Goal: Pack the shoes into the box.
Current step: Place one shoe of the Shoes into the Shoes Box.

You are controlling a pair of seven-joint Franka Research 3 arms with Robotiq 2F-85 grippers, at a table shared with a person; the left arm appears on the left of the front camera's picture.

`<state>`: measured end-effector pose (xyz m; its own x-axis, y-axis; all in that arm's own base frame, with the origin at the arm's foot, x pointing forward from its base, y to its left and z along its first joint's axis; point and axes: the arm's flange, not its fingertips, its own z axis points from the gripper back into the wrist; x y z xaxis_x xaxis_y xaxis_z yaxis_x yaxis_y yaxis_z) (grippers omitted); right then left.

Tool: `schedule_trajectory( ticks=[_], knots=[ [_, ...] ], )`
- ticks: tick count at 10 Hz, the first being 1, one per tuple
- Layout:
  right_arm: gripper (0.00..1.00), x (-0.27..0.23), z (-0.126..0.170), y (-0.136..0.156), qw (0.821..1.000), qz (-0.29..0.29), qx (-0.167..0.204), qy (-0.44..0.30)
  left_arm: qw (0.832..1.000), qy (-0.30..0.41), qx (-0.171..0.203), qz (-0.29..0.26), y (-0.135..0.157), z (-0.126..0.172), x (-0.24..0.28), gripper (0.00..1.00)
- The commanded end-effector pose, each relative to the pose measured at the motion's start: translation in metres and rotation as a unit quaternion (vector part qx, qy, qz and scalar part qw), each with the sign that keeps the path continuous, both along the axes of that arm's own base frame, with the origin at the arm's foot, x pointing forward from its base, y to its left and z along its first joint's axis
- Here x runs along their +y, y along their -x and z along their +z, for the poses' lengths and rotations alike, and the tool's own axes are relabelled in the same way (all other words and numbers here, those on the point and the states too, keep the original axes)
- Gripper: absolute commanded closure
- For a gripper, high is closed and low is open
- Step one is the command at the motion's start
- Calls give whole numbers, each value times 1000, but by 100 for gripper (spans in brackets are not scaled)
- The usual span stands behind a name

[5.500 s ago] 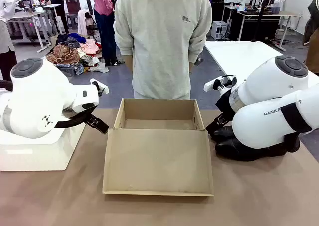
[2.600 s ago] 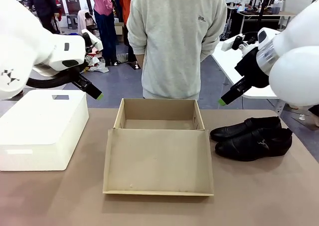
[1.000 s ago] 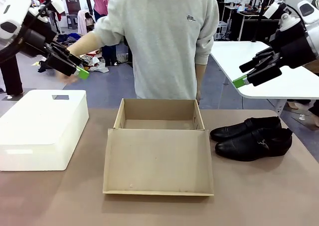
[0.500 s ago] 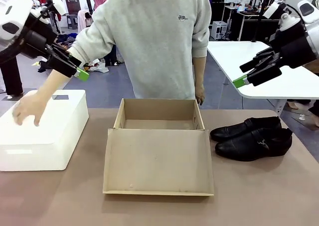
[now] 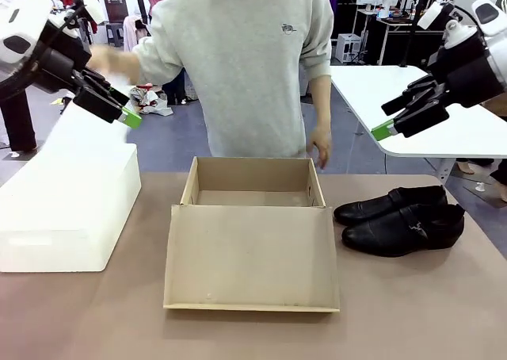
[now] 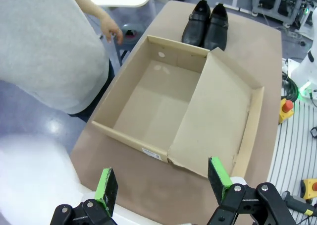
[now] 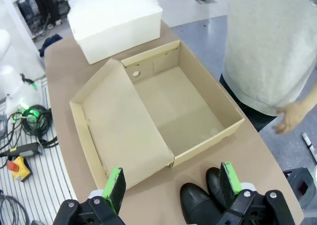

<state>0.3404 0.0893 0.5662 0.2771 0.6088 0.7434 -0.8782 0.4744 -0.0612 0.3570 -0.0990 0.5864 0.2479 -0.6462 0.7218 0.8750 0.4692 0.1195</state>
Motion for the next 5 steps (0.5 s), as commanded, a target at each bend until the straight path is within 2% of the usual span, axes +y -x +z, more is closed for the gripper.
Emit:
schedule_trajectory(
  ticks=[1,4,5],
  knots=[
    [0,-10,19,-16,998,35,0,53,1000,7,-4,-10,-1,0,2,4],
    [0,-29,37,-31,990,76,20,114,1000,7,-4,-10,-1,0,2,4],
    [0,-38,39,-37,985,93,14,145,1000,7,-4,-10,-1,0,2,4]
  ],
)
